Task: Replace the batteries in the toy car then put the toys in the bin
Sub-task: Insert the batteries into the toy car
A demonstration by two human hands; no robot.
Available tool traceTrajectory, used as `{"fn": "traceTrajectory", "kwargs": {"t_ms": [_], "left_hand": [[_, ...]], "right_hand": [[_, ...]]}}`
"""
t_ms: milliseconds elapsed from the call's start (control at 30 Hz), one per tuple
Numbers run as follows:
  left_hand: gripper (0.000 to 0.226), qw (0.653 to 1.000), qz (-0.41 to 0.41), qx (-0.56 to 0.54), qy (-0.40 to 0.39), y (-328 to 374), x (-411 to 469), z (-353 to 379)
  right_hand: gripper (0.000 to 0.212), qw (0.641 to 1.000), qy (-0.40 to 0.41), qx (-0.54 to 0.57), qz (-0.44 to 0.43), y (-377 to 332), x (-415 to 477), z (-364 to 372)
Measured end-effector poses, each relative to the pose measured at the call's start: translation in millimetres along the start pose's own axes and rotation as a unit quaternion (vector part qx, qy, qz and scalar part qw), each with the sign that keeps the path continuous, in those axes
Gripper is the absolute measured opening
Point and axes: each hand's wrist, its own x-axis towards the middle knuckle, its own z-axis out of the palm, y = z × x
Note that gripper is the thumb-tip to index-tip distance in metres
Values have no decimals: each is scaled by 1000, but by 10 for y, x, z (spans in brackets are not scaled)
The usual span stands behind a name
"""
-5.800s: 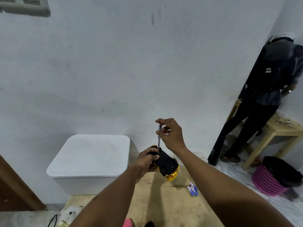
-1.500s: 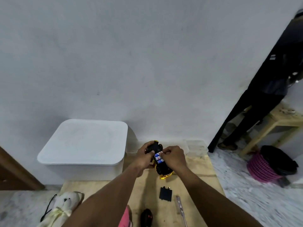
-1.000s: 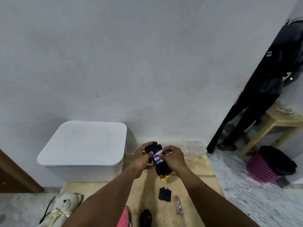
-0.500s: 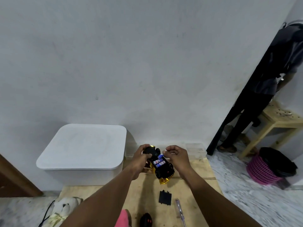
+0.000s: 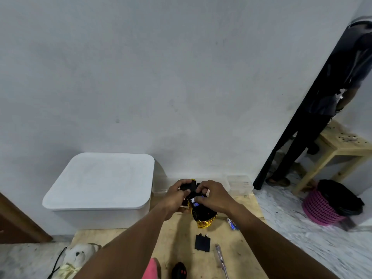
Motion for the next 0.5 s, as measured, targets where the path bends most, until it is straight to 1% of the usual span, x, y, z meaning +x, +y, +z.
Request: {"fn": "traceTrajectory", "kwargs": {"t_ms": [133, 267, 400, 500], "left_hand": [[34, 1000, -1, 2, 2, 2, 3, -24], [34, 1000, 1, 2, 2, 1, 4, -37], [33, 1000, 0, -6, 10, -21, 9, -55], [33, 1000, 0, -9, 10, -27, 8, -48]], "right_hand": [[30, 1000, -6, -16, 5, -17, 0, -26], [31, 999, -4, -34, 0, -49, -24, -27], [35, 999, -2, -51, 16, -43, 0, -1], [37, 996, 19, -83, 28, -65, 14, 35]]}}
